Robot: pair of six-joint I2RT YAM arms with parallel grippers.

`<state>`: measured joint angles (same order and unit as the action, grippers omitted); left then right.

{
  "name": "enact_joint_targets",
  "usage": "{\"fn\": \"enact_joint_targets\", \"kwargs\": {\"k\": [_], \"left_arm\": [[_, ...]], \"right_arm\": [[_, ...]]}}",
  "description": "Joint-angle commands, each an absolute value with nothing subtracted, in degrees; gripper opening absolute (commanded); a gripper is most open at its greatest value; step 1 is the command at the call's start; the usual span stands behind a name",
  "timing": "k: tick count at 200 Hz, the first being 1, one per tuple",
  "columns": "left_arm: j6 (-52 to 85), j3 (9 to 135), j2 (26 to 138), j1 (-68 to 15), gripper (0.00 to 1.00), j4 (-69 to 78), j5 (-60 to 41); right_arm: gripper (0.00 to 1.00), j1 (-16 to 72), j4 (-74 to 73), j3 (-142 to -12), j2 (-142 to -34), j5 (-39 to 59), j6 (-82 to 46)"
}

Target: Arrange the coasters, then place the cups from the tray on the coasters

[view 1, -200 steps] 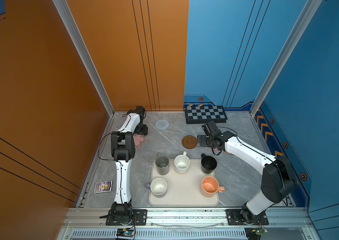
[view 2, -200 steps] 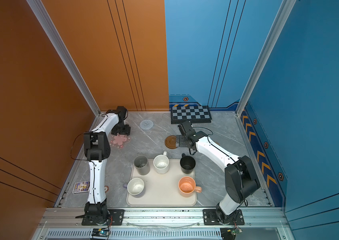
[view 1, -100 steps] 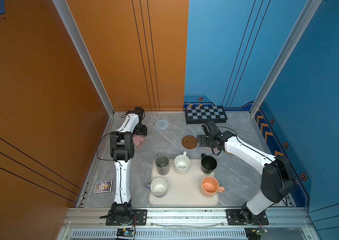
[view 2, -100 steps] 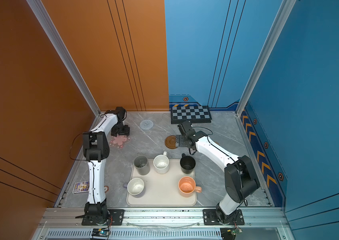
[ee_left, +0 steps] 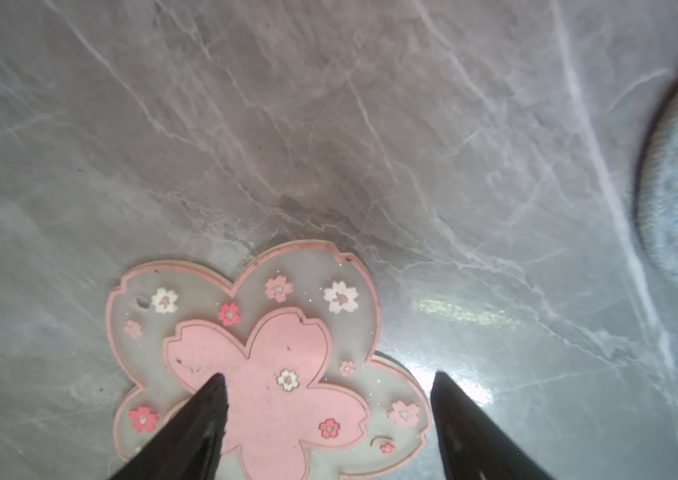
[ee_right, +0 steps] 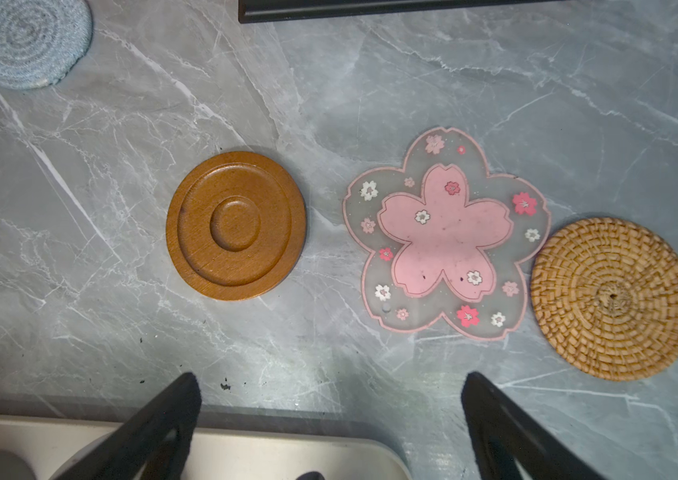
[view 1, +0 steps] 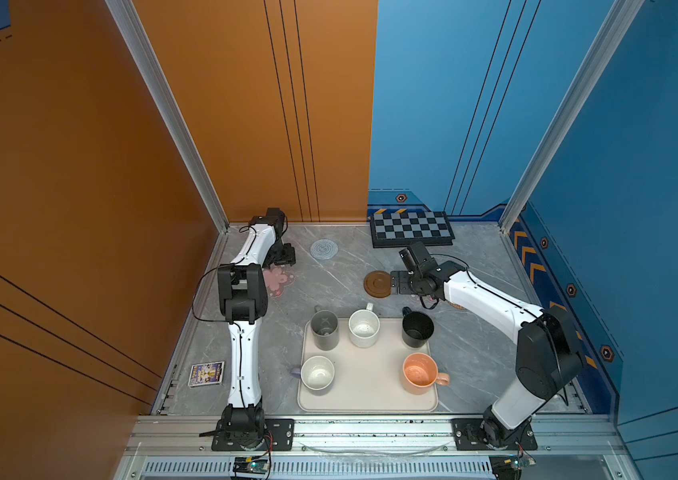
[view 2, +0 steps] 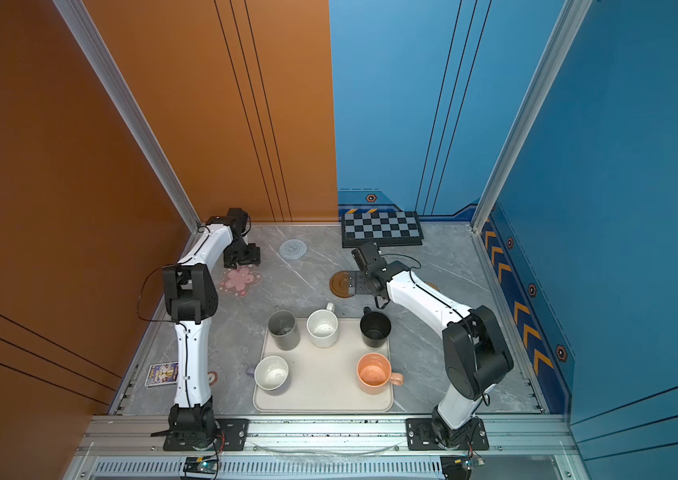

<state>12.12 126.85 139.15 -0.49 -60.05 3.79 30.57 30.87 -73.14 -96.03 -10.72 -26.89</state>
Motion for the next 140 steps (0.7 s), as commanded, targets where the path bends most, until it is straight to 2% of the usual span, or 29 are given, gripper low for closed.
{"fn": "enact_joint_targets", "kwargs": {"k": [1,76,140], "left_arm": [[13.4,128.2,139.4,-0.9,0.78,-61.5,4.3],[12.9,125.5,140.6,-1.1,0.78,-61.5,9.1],[13.1,126.4,143.1,-1.5,0.77,-61.5,9.4]], "right_arm": [[1.00,30.9,30.9,-74.9,-96.8,-11.1,-26.6],[1.00,30.9,30.9,-75.1,-97.6,-11.0,-26.6],[1.00,31.1,30.9,-75.1,-98.1,-11.0,-26.9]]}}
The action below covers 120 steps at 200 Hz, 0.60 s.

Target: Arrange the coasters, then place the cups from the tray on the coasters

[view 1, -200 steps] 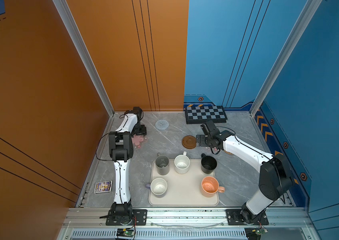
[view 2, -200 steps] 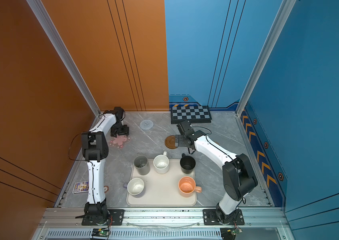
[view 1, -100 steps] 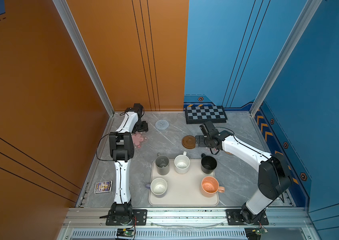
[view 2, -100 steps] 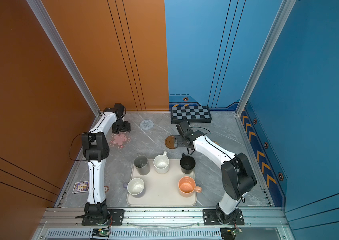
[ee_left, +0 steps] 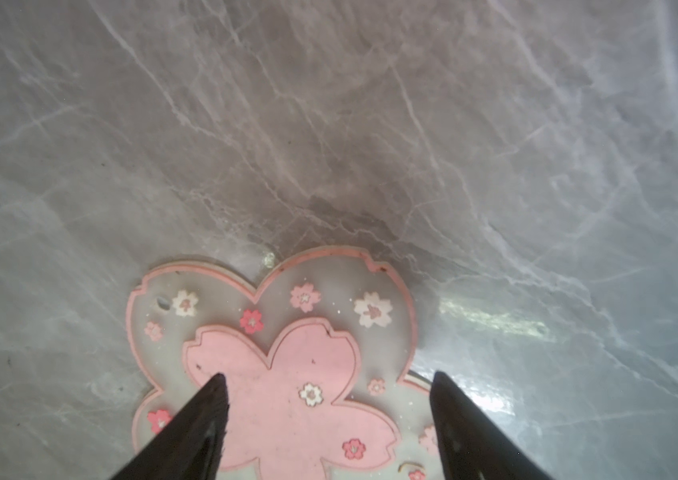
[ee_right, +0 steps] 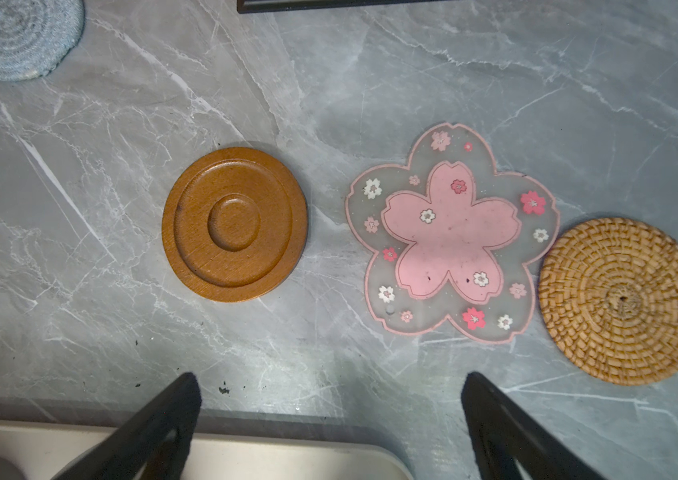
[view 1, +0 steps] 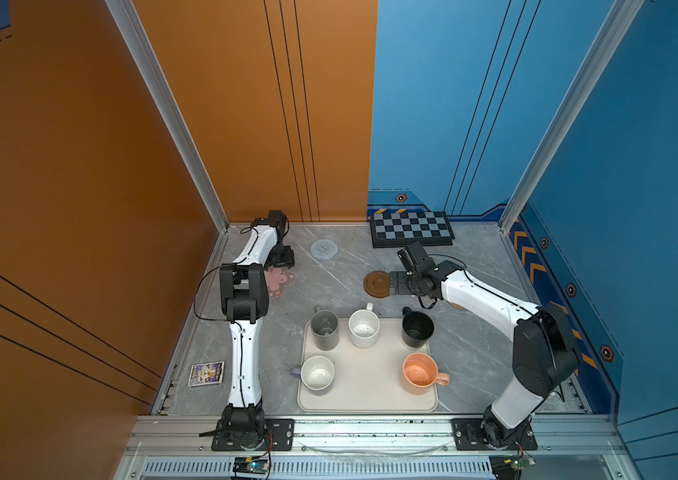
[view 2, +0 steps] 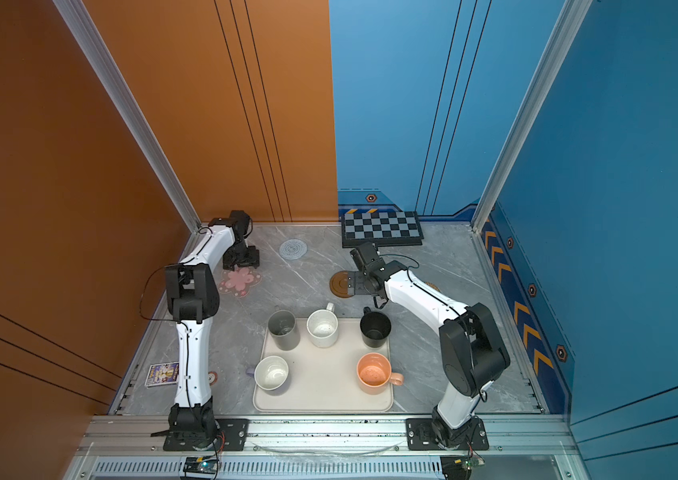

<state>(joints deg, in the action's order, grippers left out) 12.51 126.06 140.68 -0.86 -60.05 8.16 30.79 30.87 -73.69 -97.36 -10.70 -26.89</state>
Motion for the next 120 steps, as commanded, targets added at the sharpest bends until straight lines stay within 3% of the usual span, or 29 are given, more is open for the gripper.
{"fn": "enact_joint_targets", "kwargs": {"k": [1,120], "left_arm": [[13.1,126.4,143.2,-1.5,0.77,-61.5,9.3],[14.0,118.4,140.4,2.5,0.77,-61.4,14.6]], "right_arm": [[1.00,31.1,30.9,-75.1,-98.1,-11.0,-26.9],[1.00,31.3,30.9,-75.0,-98.7,-10.7,-27.2]]}}
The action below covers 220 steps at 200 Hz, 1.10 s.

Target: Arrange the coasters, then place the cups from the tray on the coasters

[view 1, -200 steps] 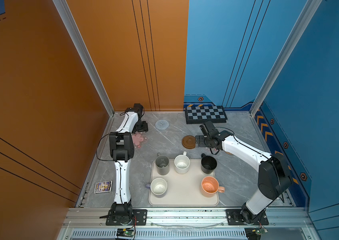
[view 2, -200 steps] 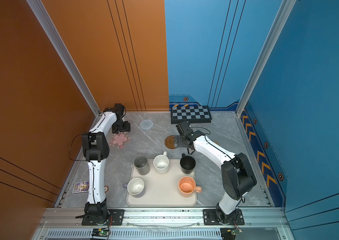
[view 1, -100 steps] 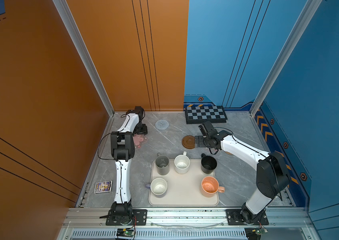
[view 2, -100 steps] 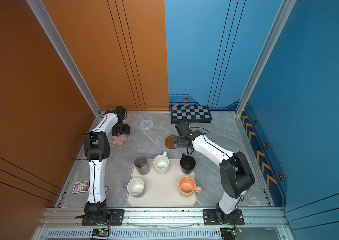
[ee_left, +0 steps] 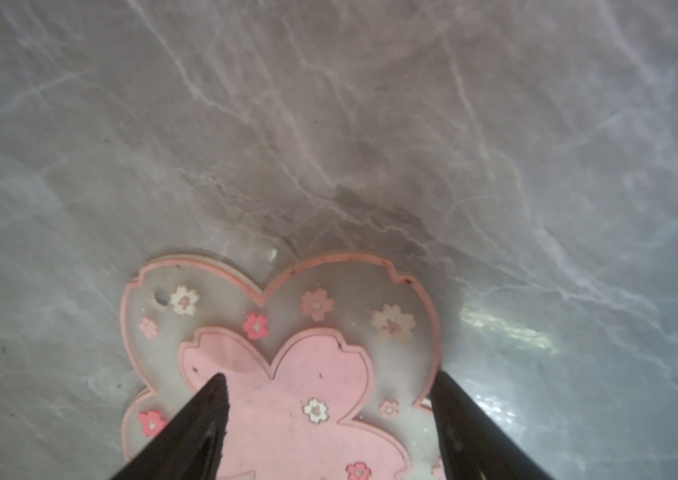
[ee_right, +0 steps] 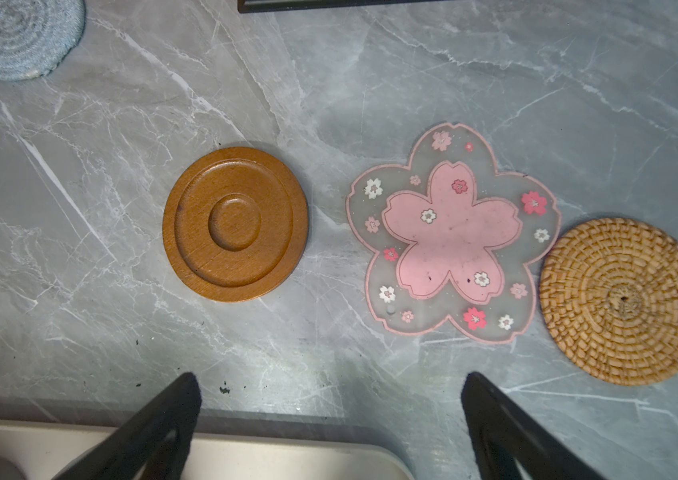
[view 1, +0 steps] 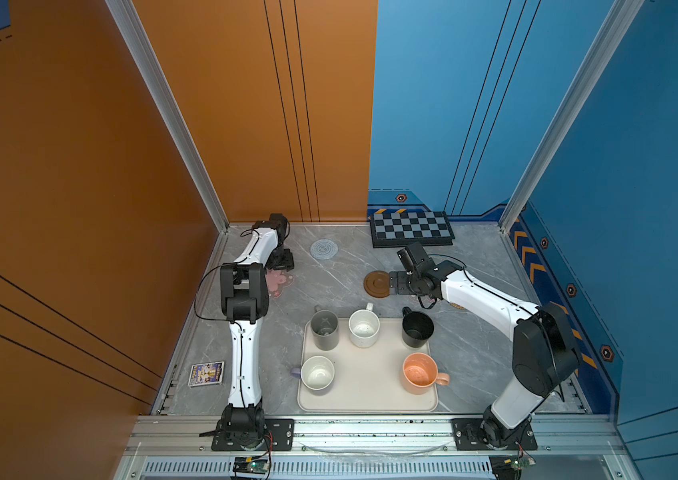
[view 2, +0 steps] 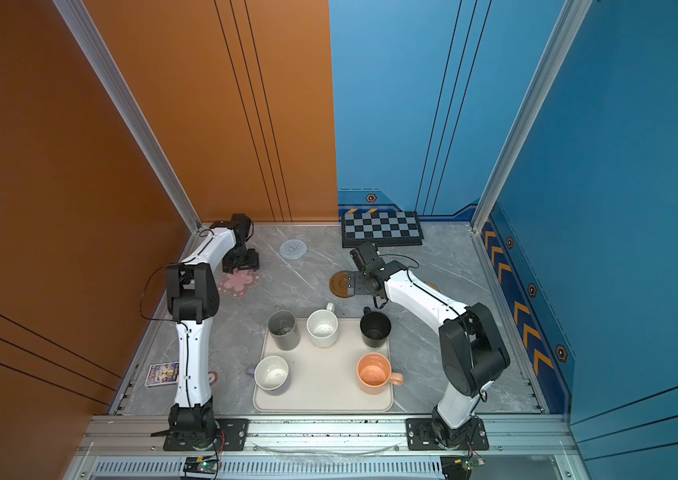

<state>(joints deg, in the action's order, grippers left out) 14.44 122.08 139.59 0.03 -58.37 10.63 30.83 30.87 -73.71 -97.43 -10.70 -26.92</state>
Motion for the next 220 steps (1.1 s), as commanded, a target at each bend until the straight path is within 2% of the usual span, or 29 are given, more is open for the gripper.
{"fn": "enact_joint_targets", "kwargs": {"k": [1,75,121,149,182,220], "left_arm": [[13.9,118.3,140.4,2.6,0.77,-61.4,14.7],[12.5,120.1,140.2,4.2,0.77,-61.3,12.8],[10.7,117.4,130.4,0.7,0.77,-61.1,12.5],[12.8,110.3,122.9,0.2,0.78,-60.5,8.4],[15.7,95.0,114.3,0.1,0.79,-55.3,2.9],[19.3,82.0,109.3,0.4,0.79,-48.7,-1.0]], "right_arm": [[1.00,31.3,30.9,-75.0,-98.8,-10.7,-27.2],[1.00,31.7,30.9,-75.5,-98.9,-10.7,-27.5],[1.00,31.7,31.0,-76.0,-97.9,-10.3,-27.3],[1.00,32.0,30.9,-75.9,-96.9,-10.3,-27.3],[1.00,32.4,30.8,-74.3,-94.8,-10.6,-27.3],[1.00,32.6,30.2,-71.6,-92.9,-10.8,-27.4]]}}
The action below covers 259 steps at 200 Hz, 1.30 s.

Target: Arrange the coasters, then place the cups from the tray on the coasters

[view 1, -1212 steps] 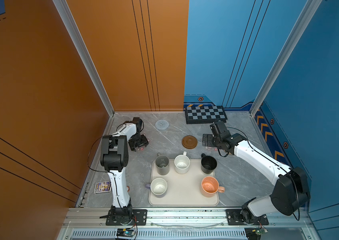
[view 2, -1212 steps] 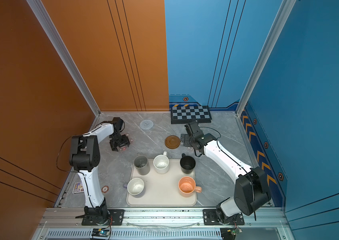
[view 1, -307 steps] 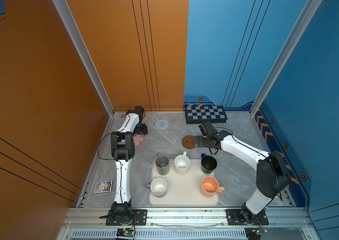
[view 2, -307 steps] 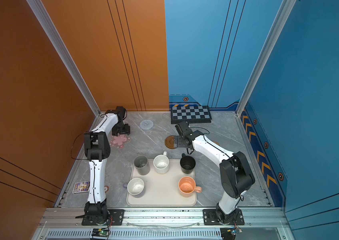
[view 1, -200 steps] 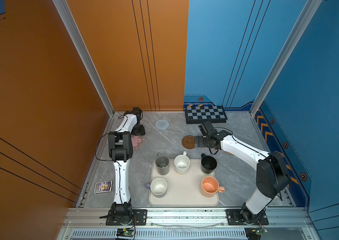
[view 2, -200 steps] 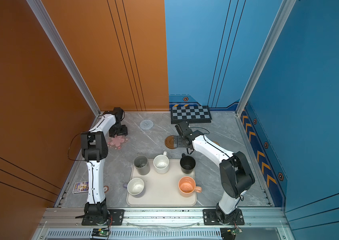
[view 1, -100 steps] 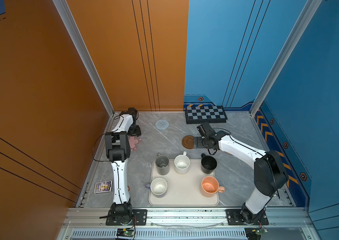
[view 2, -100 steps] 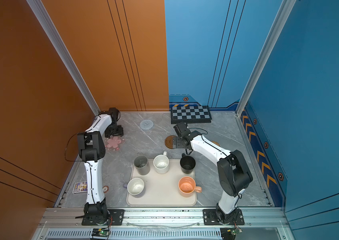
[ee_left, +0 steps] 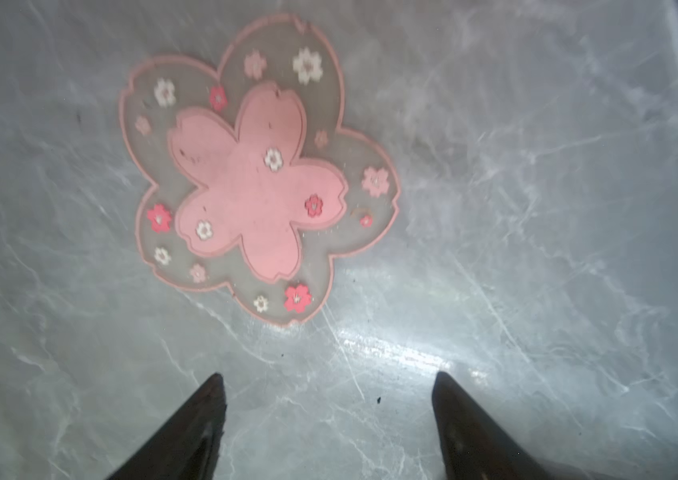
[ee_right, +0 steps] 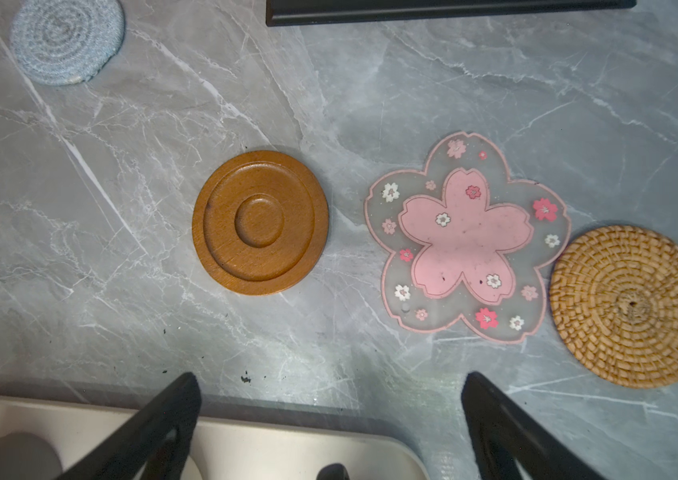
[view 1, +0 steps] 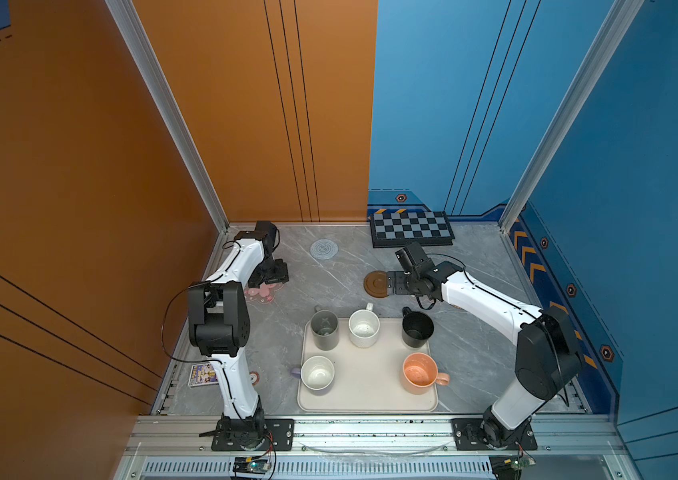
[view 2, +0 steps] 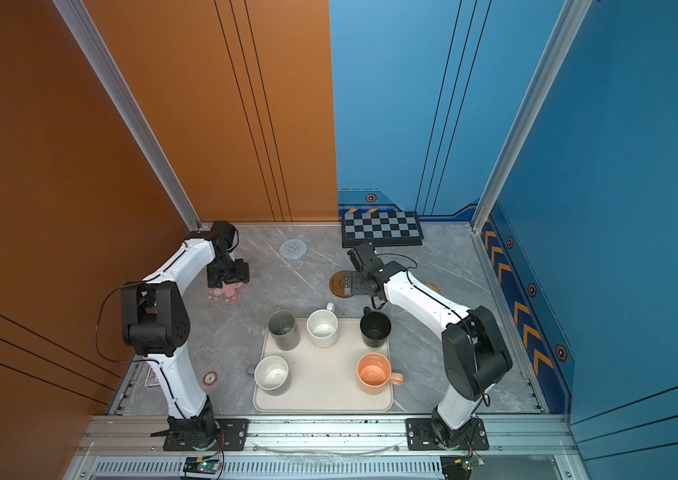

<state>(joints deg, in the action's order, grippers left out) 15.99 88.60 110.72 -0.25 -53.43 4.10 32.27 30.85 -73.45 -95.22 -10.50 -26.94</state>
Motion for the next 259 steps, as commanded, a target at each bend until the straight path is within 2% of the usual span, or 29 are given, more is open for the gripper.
{"fn": "enact_joint_targets", "kwargs": {"k": [1,38,176,259], "left_arm": [[19.5,81.7,109.3,0.4,0.79,-48.5,-1.2],[21.7,77.1,109.6,0.8,0.79,-43.9,-1.7],[24.4,79.5,115.8,4.7,0.79,-43.8,2.1],[26.2,85.0,121.0,6.2,0.77,-43.8,2.9]], "right_arm": [[1.00,32.6,30.2,-71.6,-92.9,-10.8,-27.3],[1.00,32.5,30.1,-70.6,-92.0,-11.6,-26.0],[1.00,30.6,27.7,-69.8,-95.5,-9.9,-25.9],[1.00,30.6,27.7,-70.8,-96.8,-9.6,-26.9]]}}
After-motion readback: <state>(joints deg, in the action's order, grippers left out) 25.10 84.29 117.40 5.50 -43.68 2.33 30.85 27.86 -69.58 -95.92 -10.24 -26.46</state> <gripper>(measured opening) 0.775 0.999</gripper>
